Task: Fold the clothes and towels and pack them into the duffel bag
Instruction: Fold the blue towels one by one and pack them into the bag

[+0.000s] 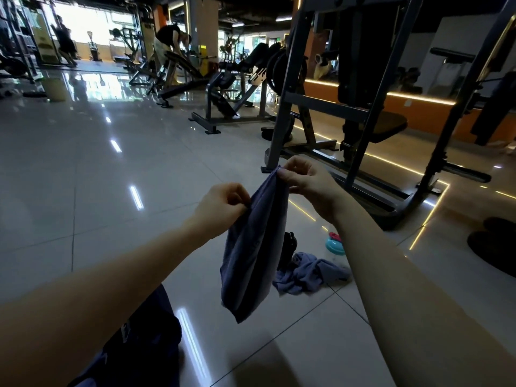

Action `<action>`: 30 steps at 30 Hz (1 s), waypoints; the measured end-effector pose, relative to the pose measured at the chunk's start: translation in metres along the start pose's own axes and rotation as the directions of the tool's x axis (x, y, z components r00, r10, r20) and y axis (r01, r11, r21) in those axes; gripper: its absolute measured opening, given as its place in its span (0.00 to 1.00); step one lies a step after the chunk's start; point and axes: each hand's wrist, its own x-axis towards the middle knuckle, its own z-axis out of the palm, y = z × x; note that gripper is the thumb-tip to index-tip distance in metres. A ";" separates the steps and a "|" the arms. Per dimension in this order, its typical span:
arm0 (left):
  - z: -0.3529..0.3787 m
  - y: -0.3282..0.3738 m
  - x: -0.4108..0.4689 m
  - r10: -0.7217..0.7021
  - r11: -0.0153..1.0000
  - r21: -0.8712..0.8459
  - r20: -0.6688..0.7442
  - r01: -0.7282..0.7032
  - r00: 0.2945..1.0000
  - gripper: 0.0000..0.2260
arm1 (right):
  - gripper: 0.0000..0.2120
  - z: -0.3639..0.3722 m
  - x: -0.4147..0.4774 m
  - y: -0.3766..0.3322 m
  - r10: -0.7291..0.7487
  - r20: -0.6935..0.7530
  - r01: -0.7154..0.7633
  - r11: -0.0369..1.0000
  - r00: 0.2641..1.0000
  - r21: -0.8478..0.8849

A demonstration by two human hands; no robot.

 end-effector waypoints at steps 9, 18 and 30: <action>0.022 -0.005 -0.012 -0.068 0.974 -0.201 0.157 0.099 0.985 0.16 | 0.02 -0.012 -0.003 -0.005 -0.067 -0.092 0.068 0.998 0.993 0.007; 0.045 -0.003 -0.011 -0.034 0.981 -0.180 0.193 0.070 0.981 0.05 | 0.02 -0.023 -0.008 -0.006 -0.103 -0.129 0.100 0.994 0.986 -0.032; 0.024 -0.023 -0.019 0.092 0.887 0.446 0.082 -0.119 0.992 0.10 | 0.04 -0.054 -0.011 0.043 0.099 -0.477 -0.032 0.989 0.873 0.147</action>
